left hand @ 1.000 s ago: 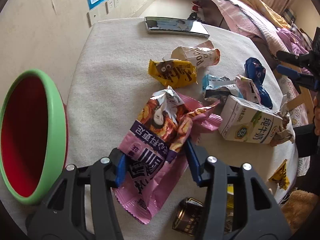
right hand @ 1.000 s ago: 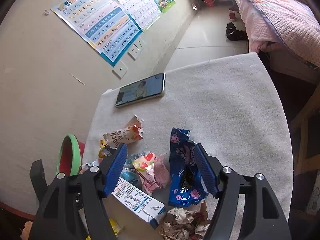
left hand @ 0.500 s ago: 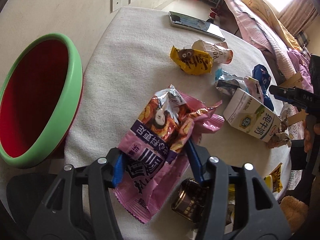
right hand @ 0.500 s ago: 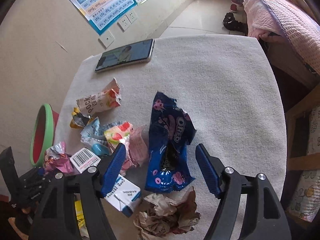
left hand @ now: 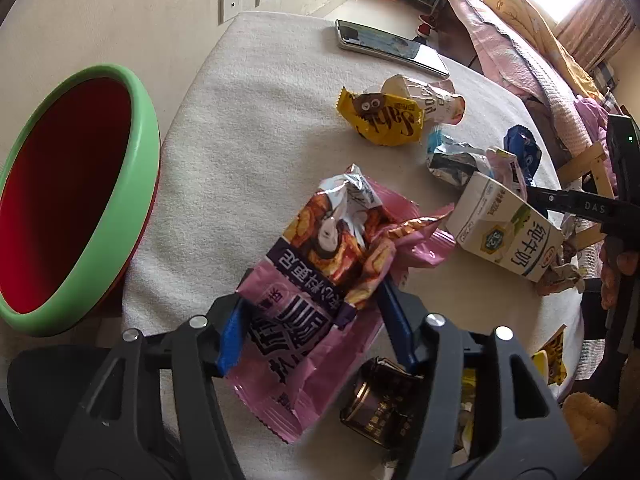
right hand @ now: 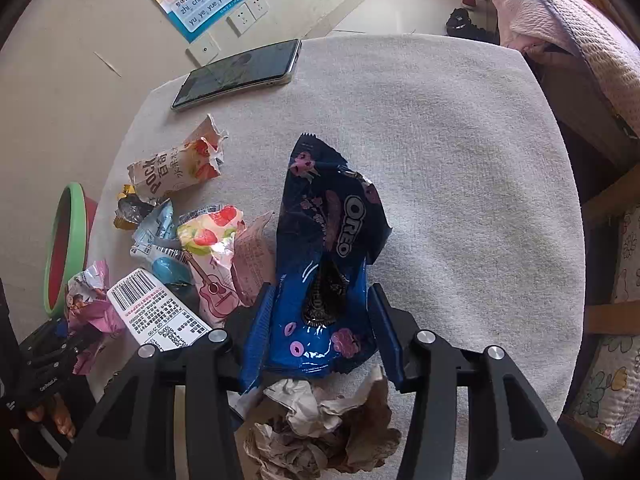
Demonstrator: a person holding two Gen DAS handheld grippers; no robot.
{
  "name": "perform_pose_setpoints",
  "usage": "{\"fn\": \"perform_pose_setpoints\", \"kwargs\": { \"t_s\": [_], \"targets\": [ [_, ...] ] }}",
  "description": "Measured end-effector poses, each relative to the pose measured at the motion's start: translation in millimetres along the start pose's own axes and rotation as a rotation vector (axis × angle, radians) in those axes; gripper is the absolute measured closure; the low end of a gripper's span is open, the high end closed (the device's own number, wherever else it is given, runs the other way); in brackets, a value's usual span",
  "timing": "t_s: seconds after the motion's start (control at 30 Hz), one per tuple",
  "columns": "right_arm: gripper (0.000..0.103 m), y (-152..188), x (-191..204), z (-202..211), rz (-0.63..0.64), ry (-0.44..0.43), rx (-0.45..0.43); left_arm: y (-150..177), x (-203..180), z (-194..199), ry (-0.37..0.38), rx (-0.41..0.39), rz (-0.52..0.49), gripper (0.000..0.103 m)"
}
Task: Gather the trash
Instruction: 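Grasp the pink snack bag with the left gripper while the right gripper grasps the blue Oreo wrapper, then lift both held wrappers and carry them over the green-rimmed bin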
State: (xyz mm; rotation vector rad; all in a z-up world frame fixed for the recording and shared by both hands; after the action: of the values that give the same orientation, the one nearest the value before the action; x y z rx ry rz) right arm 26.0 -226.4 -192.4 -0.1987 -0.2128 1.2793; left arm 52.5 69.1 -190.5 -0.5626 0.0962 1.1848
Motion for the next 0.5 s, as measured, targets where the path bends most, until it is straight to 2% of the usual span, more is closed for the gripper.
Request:
{"fn": "perform_pose_setpoints", "kwargs": {
  "t_s": [0.2,0.5],
  "targets": [
    [0.056,0.2,-1.5,-2.1,-0.014,0.002,0.001,1.1,-0.1,-0.3,0.002,0.003,-0.002,0.045],
    [0.055,-0.2,-3.1,-6.9,-0.032,0.008,0.007,2.3,-4.7,-4.4,0.009,0.019,-0.020,0.037]
  ]
}}
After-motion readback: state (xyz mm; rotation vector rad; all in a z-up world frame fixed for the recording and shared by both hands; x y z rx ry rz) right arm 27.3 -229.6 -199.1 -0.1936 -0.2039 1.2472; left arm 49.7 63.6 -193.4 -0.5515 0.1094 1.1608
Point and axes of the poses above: each gripper's, at about its wrist camera, not at the fingertips, and z roughly against the way its jaws point, x to its left, y to its underside, the point moved 3 cm from there along -z, roughly the way its jaws point, and after that the axes turned 12 degrees about y, right-handed, at the moved point
